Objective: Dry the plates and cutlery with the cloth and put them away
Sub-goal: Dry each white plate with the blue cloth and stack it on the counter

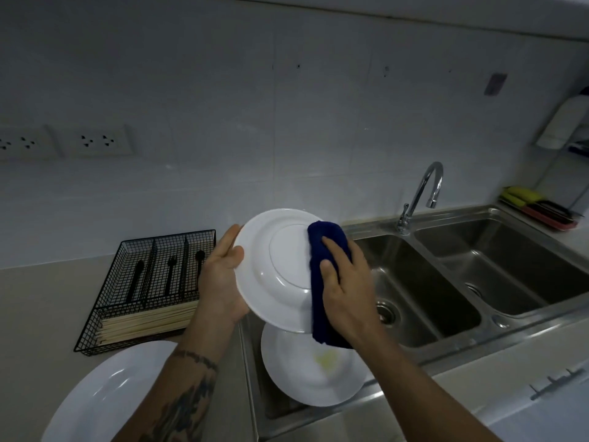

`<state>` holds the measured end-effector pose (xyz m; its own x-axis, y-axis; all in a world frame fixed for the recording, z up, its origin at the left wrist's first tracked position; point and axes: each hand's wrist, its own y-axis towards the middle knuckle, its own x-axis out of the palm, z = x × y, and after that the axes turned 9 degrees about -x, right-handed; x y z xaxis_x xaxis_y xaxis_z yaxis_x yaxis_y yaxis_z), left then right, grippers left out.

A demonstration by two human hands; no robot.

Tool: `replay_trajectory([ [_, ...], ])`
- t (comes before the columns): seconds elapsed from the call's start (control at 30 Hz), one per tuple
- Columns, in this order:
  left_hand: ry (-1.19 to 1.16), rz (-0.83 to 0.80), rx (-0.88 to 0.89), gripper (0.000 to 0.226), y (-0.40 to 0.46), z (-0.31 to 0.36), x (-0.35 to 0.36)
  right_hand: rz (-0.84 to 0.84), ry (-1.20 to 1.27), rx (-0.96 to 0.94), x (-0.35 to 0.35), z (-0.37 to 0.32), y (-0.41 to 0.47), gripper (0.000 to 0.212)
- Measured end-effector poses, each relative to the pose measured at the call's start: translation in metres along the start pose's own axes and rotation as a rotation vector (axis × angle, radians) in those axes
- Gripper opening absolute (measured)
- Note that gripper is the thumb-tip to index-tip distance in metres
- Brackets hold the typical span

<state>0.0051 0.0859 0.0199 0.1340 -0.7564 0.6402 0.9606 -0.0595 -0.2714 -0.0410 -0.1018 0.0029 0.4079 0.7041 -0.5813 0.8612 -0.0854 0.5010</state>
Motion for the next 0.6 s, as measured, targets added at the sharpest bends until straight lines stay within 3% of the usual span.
replay_trajectory([
  [0.17,0.085,-0.057,-0.027,0.046,-0.008,-0.015,0.018,-0.091,-0.198,-0.101,0.0,-0.014,0.039,0.047],
  [0.37,0.045,-0.025,0.01,0.045,-0.001,0.002,0.012,-0.266,-0.205,-0.375,0.014,-0.03,0.022,0.054],
  [0.53,0.027,0.019,0.036,0.057,-0.007,0.008,0.001,-0.163,-0.073,-0.102,0.017,-0.008,0.024,0.055],
  [0.6,0.049,0.02,0.03,0.062,-0.008,0.007,0.0,-0.187,-0.102,-0.131,0.02,-0.015,0.026,0.054],
])
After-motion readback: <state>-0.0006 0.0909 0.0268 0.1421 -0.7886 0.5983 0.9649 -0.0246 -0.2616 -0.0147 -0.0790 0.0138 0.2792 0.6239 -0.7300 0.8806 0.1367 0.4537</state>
